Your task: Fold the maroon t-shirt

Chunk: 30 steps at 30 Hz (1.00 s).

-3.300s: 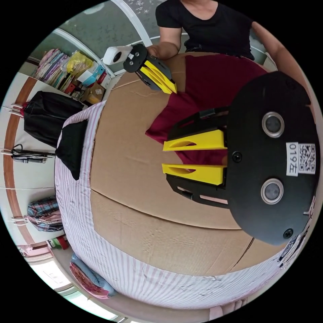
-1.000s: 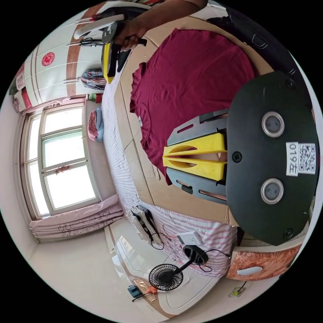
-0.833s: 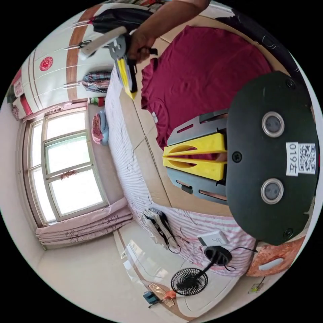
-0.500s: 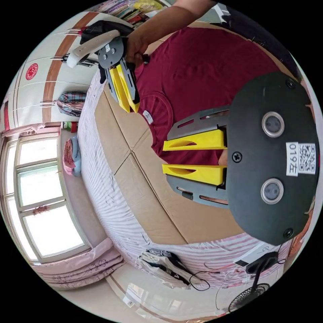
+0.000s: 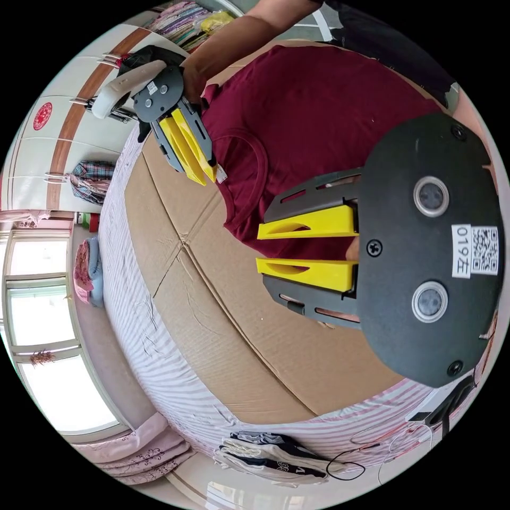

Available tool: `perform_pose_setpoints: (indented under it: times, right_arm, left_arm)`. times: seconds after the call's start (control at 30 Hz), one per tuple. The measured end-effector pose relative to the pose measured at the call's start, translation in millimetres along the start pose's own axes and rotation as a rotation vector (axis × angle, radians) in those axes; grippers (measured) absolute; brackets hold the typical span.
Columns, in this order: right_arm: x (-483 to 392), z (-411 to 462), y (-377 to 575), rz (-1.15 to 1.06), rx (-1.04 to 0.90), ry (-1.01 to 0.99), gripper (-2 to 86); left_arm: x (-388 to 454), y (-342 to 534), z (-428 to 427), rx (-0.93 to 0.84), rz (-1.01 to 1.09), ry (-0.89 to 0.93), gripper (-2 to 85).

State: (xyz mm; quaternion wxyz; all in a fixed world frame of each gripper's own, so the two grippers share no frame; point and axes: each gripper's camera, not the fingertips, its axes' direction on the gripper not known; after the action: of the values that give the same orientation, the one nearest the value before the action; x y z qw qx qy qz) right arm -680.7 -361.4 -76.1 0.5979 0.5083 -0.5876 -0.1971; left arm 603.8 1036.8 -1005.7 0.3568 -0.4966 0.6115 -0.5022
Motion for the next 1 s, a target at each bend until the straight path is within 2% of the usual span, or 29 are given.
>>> perform_pose_setpoints:
  times: [0.13, 0.3, 0.4, 0.6, 0.77, 0.9, 1.0]
  right_arm:
    - [10, -3, -17, -0.014, -0.029, -0.008, 5.2]
    - [13, -12, -33, -0.063, -0.044, 0.029, -0.2]
    - [19, -19, -44, -0.056, -0.062, 0.082, -0.8]
    - [35, -37, -53, -0.029, -0.037, 0.06, -0.9]
    - [80, -92, -40, 0.098, 0.107, 0.099, -0.3]
    - [132, -109, -21, 0.218, 0.064, 0.015, 4.3]
    - [153, -114, -9, 0.246, 0.024, -0.022, 6.1]
  left_arm:
    - [1, -11, 23, -0.054, 0.013, -0.061, 1.7]
    - [-5, -22, 42, -0.053, 0.01, -0.057, 1.0]
    - [-10, -28, 51, -0.062, -0.008, -0.06, 0.8]
    - [-13, -38, 67, -0.046, -0.031, -0.066, 0.9]
    - [-15, -43, 60, 0.068, -0.051, -0.014, 1.4]
    - [-17, -49, 63, 0.153, -0.1, 0.026, 3.0]
    - [-3, -62, 78, 0.117, -0.067, 0.006, 4.8]
